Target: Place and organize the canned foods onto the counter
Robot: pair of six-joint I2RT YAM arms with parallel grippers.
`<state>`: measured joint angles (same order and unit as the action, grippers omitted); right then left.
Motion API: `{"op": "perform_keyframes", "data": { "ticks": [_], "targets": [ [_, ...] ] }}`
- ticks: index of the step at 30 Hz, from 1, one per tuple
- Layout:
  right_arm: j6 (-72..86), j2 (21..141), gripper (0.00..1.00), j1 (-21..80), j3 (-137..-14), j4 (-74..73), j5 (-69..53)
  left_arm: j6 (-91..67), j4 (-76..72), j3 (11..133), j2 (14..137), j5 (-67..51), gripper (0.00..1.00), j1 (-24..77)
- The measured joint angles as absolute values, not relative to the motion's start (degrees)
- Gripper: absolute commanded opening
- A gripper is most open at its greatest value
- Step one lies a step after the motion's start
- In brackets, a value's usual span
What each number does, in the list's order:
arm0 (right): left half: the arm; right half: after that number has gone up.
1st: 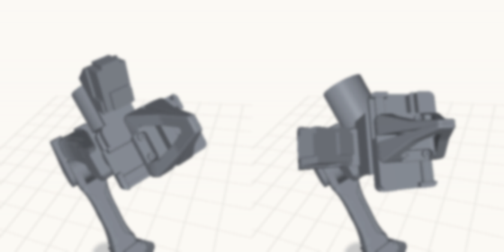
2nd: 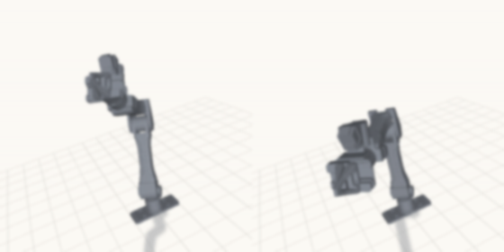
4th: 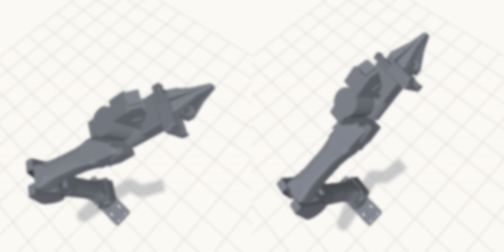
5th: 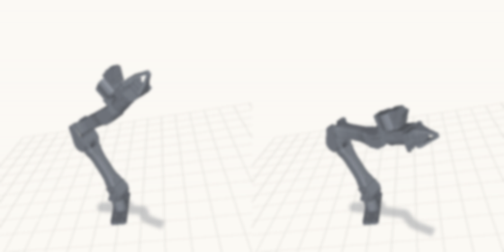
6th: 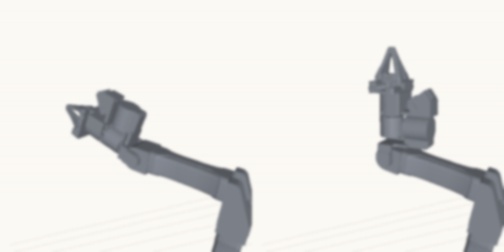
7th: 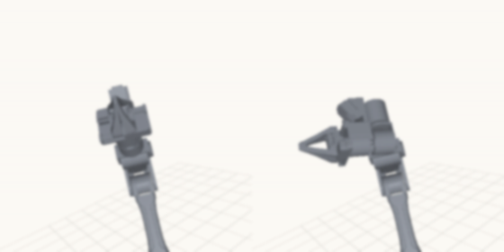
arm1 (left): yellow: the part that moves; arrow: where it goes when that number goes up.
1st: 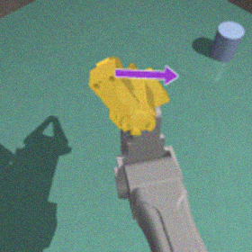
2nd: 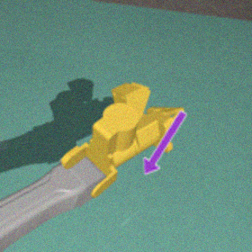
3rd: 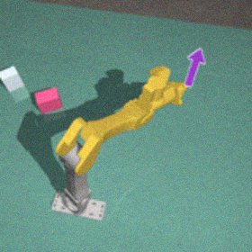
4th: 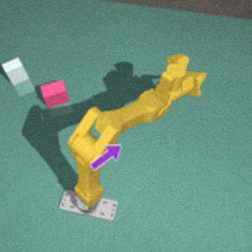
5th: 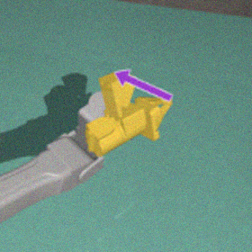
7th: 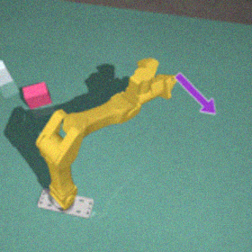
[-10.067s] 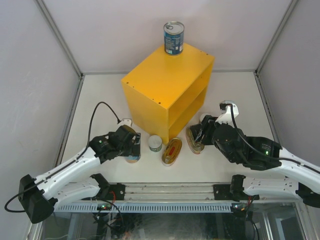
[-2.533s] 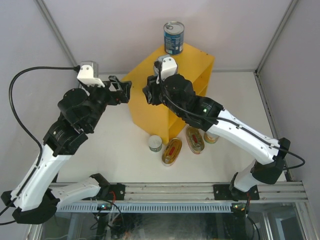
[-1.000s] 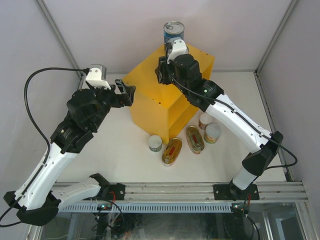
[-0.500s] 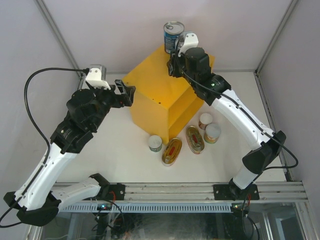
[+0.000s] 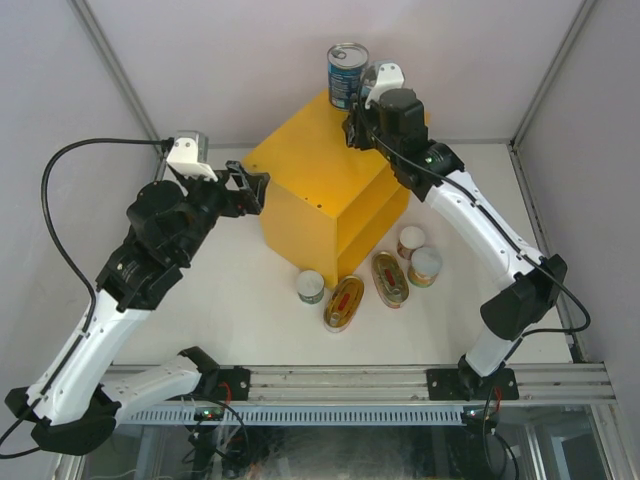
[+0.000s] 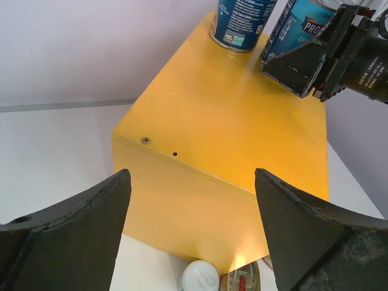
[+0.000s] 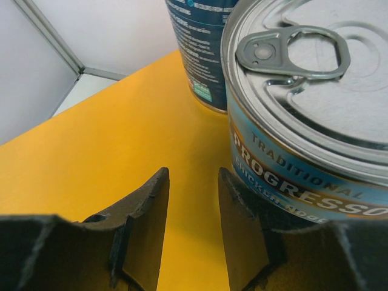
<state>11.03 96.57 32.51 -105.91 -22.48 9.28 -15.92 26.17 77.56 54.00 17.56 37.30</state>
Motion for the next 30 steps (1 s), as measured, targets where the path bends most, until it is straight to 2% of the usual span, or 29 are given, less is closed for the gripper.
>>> {"op": "perform_keyframes", "data": {
  "ticks": [30],
  "targets": [
    [11.09, 96.75, 0.39, 28.51, -105.93, -22.50, 9.10, -17.41, 26.04, 75.83, 53.43, 17.10, 0.85, 37.30]
  ]
}}
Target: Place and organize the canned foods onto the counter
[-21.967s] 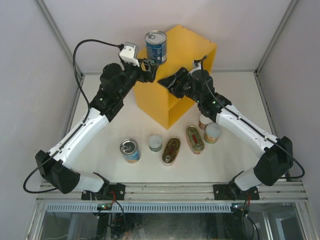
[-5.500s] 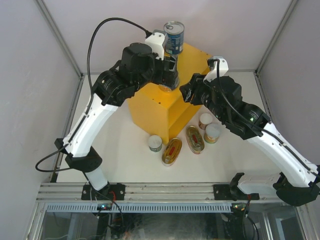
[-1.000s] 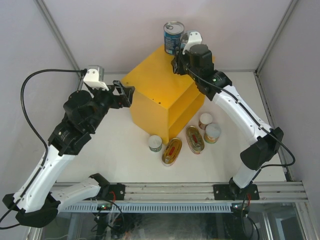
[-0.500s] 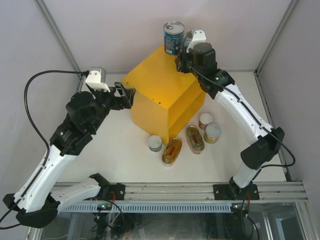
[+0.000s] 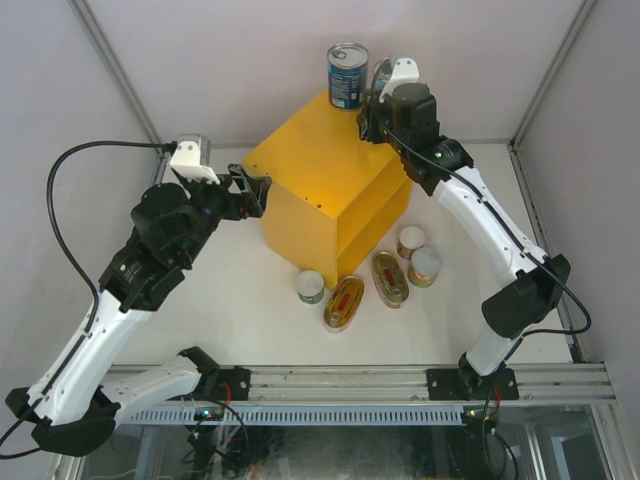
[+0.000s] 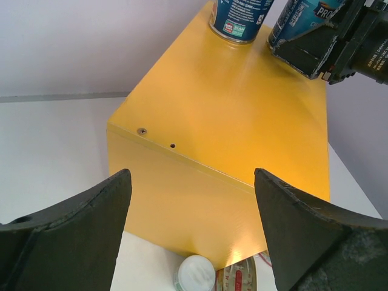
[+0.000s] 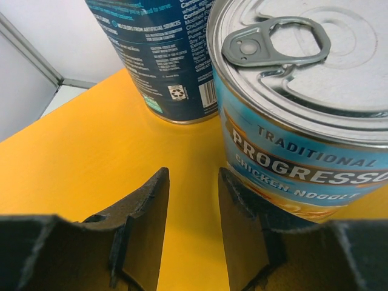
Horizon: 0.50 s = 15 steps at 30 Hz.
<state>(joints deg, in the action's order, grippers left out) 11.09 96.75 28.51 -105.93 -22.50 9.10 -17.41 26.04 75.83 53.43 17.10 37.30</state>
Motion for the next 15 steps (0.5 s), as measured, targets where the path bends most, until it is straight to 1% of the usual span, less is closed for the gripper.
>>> {"op": "perform_keyframes", "data": {
  "ticks": [5, 11, 15],
  "targets": [
    [11.09, 96.73, 0.39, 27.94, -105.91, -22.52, 9.10, -17.47, 26.04, 75.83, 53.43, 16.91, 0.86, 37.30],
    [11.16, 96.49, 0.45, 27.90, -106.02, -22.72, 8.05, -17.58, 26.06, 75.83, 53.41, 16.49, 0.86, 37.30],
    [10.94, 96.64, 0.47, 29.65, -108.81, -25.76, 6.90, -17.52, 26.44, 75.85, 53.23, 16.58, 0.87, 37.30]
  ]
}}
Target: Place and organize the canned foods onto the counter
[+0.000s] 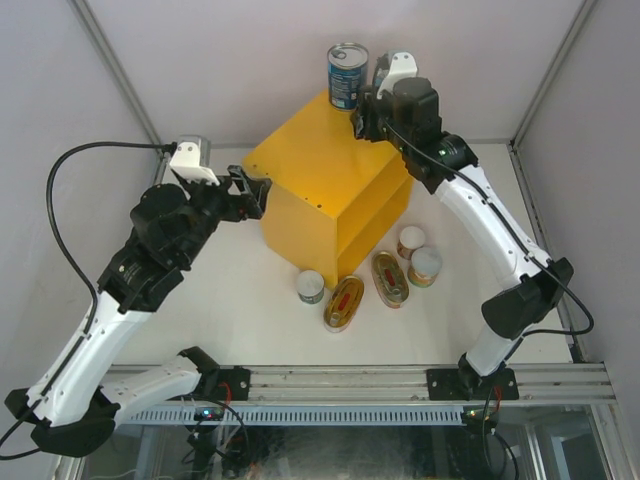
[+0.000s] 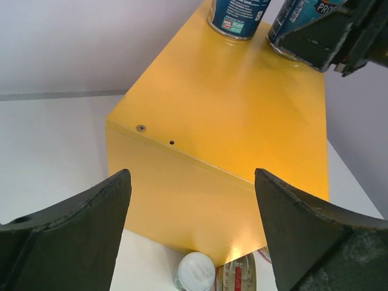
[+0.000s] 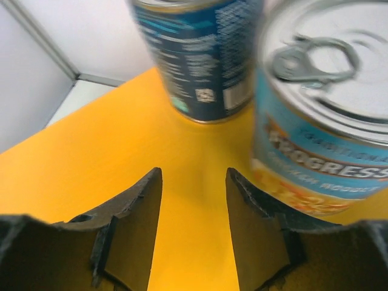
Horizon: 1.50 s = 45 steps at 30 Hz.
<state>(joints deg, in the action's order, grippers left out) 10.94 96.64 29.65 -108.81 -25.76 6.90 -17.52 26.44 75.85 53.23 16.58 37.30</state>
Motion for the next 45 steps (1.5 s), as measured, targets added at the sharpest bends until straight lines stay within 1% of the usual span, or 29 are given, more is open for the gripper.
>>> {"op": "perform_keyframes", "data": {
  "ticks": [5, 10, 15, 17, 21, 23, 26, 30, 35, 37, 38, 40, 43, 45],
  "targets": [
    [10.24, 95.44, 0.48, 36.47, -112.49, -28.56, 7.92, -17.39, 28.51, 76.20, 52.88, 17.45, 0.89, 37.30],
    [10.74, 89.23, 0.48, 44.80, -107.48, -31.48, 12.08, -17.41, 30.63, 76.53, 52.16, 17.78, 0.90, 37.30],
    [14.31, 78.67, 0.48, 53.93, -97.89, -34.96, 19.25, -17.45, 31.99, 76.53, 50.54, 17.32, 0.90, 37.30],
    [17.37, 72.97, 0.48, 57.76, -92.01, -36.16, 22.85, -17.54, 32.27, 76.55, 50.02, 16.86, 0.90, 37.30],
    [26.09, 62.39, 0.48, 63.31, -81.32, -41.17, 30.72, -18.46, 32.05, 76.97, 49.82, 15.59, 0.90, 37.30],
    [31.16, 58.89, 0.48, 64.34, -77.67, -44.73, 34.22, -19.00, 31.88, 76.97, 49.84, 14.85, 0.90, 37.30],
    [39.13, 55.94, 0.48, 64.07, -73.78, -51.35, 38.63, -19.59, 31.35, 76.97, 50.00, 14.04, 0.90, 37.30],
    [48.73, 56.01, 0.47, 62.15, -71.20, -59.75, 42.00, -20.36, 30.55, 76.97, 50.54, 12.88, 0.90, 37.30],
    [56.10, 55.92, 0.48, 52.27, -65.25, -62.61, 40.14, -20.45, 29.78, 76.95, 51.22, 11.79, 0.90, 37.30],
    [57.45, 55.70, 0.54, 47.86, -62.06, -62.63, 38.48, -20.47, 29.23, 76.95, 51.29, 11.31, 0.90, 37.30],
    [57.87, 55.61, 0.56, 45.91, -60.75, -62.52, 37.65, -20.49, 28.99, 76.97, 51.29, 11.16, 0.90, 37.30],
    [58.02, 55.55, 0.57, 42.65, -59.20, -62.24, 36.01, -20.51, 28.47, 76.95, 51.29, 10.63, 0.90, 37.30],
    [57.49, 55.86, 0.62, 37.30, -57.74, -60.34, 32.42, -20.56, 27.90, 76.95, 51.29, 9.87, 0.90, 37.30],
    [56.73, 56.49, 0.62, 34.81, -57.17, -58.81, 30.61, -20.58, 27.64, 76.95, 51.33, 9.67, 0.90, 37.30]
  ]
}}
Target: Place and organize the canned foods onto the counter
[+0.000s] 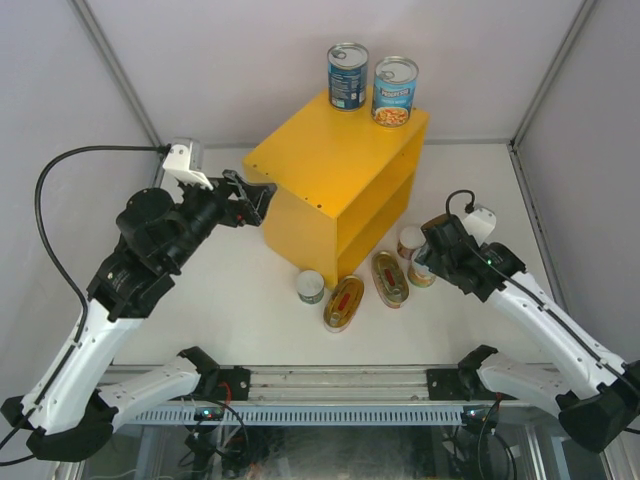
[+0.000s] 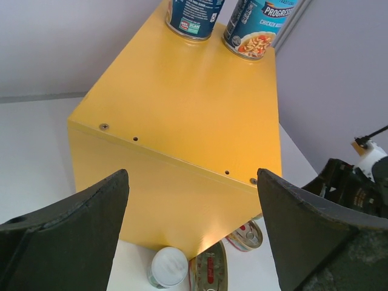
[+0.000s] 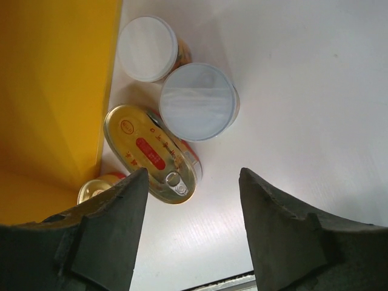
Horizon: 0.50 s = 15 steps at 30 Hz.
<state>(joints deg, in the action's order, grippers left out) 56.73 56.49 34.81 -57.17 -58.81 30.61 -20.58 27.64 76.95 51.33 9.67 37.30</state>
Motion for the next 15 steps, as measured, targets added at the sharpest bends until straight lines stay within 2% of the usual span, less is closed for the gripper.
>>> {"op": "perform_keyframes", "data": {
  "ticks": [15],
  "targets": [
    [44.82, 64.64, 0.63, 26.33, -56.38, -45.82, 23.73, -20.53, 27.38, 72.77, 48.60, 8.86, 0.90, 37.30]
  ]
}}
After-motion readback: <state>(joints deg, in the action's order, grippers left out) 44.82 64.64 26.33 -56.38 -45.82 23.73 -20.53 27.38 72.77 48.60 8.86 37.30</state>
